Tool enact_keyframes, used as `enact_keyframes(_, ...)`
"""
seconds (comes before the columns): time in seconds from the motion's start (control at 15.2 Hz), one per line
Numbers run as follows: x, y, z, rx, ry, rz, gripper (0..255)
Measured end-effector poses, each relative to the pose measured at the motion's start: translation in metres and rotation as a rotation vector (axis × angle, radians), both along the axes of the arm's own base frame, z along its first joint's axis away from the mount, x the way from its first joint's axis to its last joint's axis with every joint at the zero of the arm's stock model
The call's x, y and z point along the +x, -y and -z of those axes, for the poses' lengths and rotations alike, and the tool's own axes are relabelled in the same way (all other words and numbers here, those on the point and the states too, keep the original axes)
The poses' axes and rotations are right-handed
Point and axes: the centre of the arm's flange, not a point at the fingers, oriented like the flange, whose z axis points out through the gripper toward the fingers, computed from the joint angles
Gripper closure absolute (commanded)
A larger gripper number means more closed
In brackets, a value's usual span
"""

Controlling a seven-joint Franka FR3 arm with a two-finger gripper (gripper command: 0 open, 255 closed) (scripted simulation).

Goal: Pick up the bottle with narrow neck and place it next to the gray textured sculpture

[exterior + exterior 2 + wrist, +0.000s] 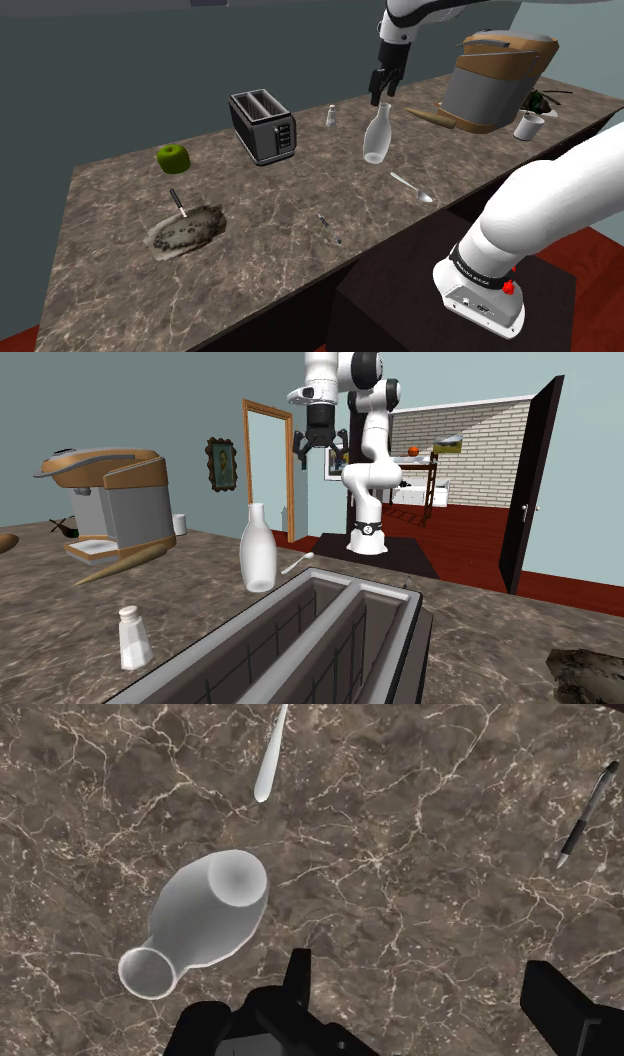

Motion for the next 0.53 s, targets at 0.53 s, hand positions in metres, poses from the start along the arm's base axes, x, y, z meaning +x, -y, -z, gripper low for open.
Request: enact_keyframes(0.53,0.041,0.086,0.045,-0.002,-0.025,0.028,0)
